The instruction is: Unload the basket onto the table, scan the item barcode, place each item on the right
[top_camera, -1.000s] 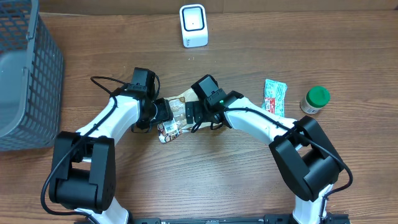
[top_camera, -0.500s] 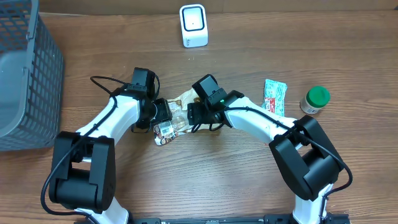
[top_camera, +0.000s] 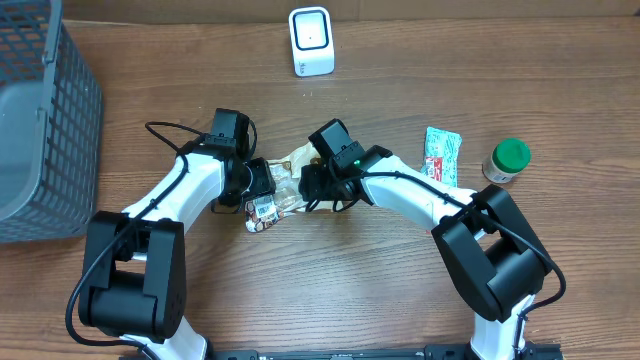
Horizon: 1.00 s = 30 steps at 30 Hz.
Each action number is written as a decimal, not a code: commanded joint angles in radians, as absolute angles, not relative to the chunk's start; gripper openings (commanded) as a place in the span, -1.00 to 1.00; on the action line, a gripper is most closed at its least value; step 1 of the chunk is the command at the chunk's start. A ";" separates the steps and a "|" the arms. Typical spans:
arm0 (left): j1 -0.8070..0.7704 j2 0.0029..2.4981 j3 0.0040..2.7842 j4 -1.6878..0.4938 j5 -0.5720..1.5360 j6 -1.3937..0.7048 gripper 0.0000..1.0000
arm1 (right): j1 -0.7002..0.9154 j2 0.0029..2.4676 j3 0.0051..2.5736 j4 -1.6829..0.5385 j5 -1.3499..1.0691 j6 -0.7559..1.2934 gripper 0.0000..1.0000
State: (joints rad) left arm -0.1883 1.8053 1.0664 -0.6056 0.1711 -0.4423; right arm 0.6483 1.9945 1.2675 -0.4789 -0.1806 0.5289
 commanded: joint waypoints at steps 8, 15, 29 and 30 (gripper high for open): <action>-0.189 1.821 1.056 -0.605 0.177 -0.426 0.02 | 0.651 2.015 1.261 -0.431 -0.316 0.581 0.16; -0.189 1.821 1.056 -0.605 0.177 -0.426 0.01 | 0.651 2.032 1.261 -0.423 -0.319 0.683 -0.15; -0.189 1.821 1.056 -0.605 0.177 -0.426 0.02 | 0.649 2.088 1.261 -0.349 -0.471 0.688 0.01; -0.189 1.821 1.056 -0.605 0.177 -0.426 0.02 | 0.649 2.088 1.261 -0.350 -0.463 0.688 0.01</action>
State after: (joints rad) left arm -0.1810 1.8050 1.0664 -0.6056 0.1345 -0.4419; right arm 0.6395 2.0514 1.2671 -0.3584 -0.4225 0.6811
